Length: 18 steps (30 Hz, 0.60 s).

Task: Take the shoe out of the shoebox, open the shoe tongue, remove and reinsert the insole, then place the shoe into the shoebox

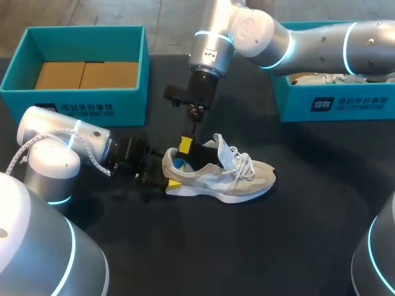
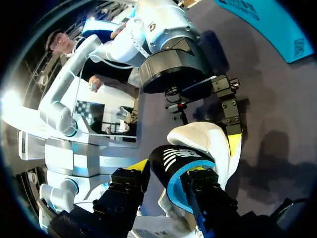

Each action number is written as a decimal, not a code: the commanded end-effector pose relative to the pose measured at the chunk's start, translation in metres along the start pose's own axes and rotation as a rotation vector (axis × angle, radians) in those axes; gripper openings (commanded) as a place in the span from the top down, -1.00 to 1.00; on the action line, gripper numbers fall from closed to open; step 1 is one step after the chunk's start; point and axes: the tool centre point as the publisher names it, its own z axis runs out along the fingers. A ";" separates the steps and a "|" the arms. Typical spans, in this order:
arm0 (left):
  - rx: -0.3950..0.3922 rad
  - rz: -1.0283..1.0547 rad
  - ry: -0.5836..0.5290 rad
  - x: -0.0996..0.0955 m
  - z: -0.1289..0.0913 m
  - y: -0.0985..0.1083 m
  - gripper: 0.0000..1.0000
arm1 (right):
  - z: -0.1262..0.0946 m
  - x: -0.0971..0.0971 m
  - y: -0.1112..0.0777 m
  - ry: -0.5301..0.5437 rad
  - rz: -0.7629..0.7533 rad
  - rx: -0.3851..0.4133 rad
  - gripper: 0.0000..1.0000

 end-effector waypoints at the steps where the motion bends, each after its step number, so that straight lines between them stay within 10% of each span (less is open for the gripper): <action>1: -0.001 -0.001 -0.001 0.000 0.000 0.002 1.00 | 0.001 0.000 -0.003 0.001 0.003 -0.005 0.52; 4: -0.001 -0.001 -0.001 0.000 0.000 0.002 1.00 | 0.001 0.000 -0.003 0.003 0.004 -0.004 1.00; 18: -0.001 -0.001 -0.001 0.000 0.000 0.002 1.00 | -0.008 0.023 -0.009 -0.014 -0.024 -0.016 1.00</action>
